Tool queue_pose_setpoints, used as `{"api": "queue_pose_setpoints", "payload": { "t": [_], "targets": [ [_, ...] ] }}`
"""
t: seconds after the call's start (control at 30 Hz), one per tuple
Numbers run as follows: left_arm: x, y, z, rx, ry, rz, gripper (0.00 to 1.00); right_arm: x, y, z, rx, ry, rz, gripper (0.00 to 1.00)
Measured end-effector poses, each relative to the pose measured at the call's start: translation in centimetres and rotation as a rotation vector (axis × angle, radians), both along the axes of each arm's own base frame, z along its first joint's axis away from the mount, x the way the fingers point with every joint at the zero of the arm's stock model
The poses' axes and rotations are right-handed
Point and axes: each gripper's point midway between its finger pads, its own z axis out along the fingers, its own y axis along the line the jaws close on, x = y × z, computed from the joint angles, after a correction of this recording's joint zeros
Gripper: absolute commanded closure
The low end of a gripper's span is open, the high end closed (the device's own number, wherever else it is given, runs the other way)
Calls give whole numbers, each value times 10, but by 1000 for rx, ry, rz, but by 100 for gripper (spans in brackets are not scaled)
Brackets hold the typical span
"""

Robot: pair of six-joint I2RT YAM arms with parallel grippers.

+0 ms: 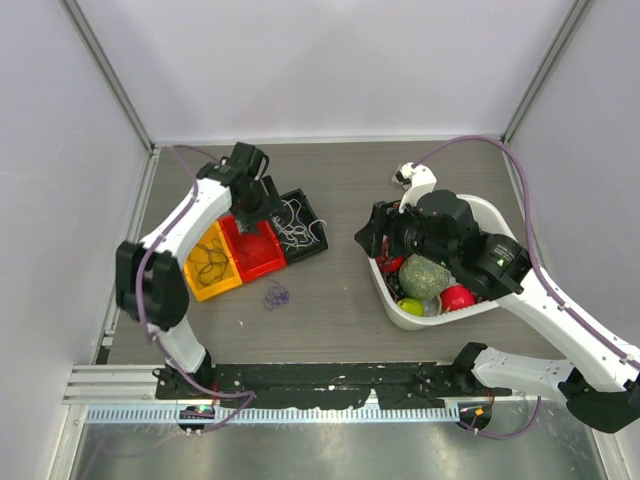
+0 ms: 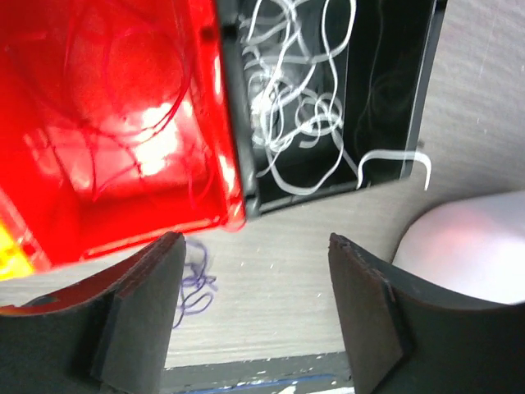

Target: Untangle the cables

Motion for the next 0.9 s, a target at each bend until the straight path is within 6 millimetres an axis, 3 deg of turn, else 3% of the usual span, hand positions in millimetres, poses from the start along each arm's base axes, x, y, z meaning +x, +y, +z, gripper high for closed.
{"api": "queue_pose_setpoints", "payload": {
  "t": [0.2,0.27,0.43,0.57,0.73,0.9],
  "targets": [
    [-82,18,13,-50,-42,-57,31,1,5,-6,-7,17,14,31],
    [-108,19,7,-59,-38,-82,29,2,10,-11,-11,29,25,31],
    [-168,17,-32,-58,44,-163,27,5,21,-25,-27,68,48,31],
    [-176,18,-52,-56,84,-165,35,4,26,-31,-26,94,62,31],
    [-163,7,-77,-61,124,-172,48,-1,28,-37,-7,125,70,32],
    [-158,-2,-102,-45,170,-192,76,-7,26,-40,12,146,68,32]
  ]
}}
